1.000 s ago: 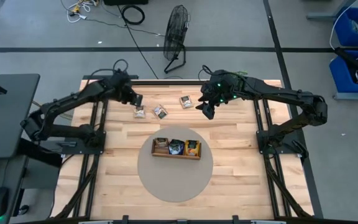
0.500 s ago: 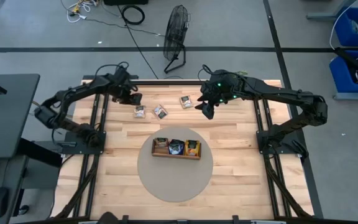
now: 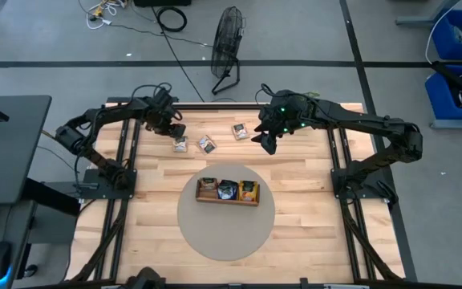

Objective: Pick & Place Tea
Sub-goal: Put the brown tea bag into the left section of the wooden organizer

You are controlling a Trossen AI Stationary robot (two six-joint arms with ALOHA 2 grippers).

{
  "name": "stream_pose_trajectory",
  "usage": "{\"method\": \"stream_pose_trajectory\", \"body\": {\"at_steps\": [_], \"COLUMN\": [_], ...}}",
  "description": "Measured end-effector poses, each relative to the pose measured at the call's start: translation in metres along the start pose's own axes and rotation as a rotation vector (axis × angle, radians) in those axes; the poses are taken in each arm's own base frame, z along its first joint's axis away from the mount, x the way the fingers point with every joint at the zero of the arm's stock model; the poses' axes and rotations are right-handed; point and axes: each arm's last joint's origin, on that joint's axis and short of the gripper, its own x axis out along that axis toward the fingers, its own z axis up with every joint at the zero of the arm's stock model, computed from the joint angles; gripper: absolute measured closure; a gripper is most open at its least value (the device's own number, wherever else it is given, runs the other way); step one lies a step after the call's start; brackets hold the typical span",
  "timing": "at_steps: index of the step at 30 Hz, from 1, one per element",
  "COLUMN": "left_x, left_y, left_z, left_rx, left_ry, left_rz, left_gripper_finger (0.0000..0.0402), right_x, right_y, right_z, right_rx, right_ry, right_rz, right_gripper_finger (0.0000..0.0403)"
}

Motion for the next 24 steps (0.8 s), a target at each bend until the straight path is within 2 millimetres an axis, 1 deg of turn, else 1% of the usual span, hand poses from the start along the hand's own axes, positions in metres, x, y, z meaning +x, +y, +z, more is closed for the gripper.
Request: {"method": "stream_pose_trajectory", "body": {"at_steps": [4, 7, 11, 17, 20, 24], "left_x": [0.001, 0.009, 0.025, 0.029, 0.033, 0.039], "left_y": [0.001, 0.002, 0.006, -0.001, -0.005, -0.013], "left_z": [0.002, 0.002, 0.002, 0.002, 0.0, -0.003], "left_rx": [0.028, 0.02, 0.009, 0.036, 0.057, 0.081], "left_ry": [-0.02, 0.005, 0.065, 0.072, 0.08, 0.094], "left_rz": [0.033, 0.027, 0.033, 0.063, 0.087, 0.116], "left_gripper_finger": [0.0188, 0.0188, 0.0188, 0.0191, 0.0212, 0.0273], "right_x": [0.0, 0.0, 0.0, 0.0, 0.0, 0.0], "right_y": [0.0, 0.0, 0.0, 0.0, 0.0, -0.001], "right_z": [0.0, 0.0, 0.0, -0.001, -0.001, -0.001], "right_rx": [-0.011, -0.017, -0.021, -0.019, -0.019, -0.023], "right_ry": [0.0, -0.001, 0.001, 0.01, 0.011, 0.008], "right_rz": [0.0, -0.001, -0.002, -0.003, -0.004, -0.026], "right_gripper_finger": [0.0185, 0.0185, 0.0185, 0.0185, 0.0185, 0.0185]}}
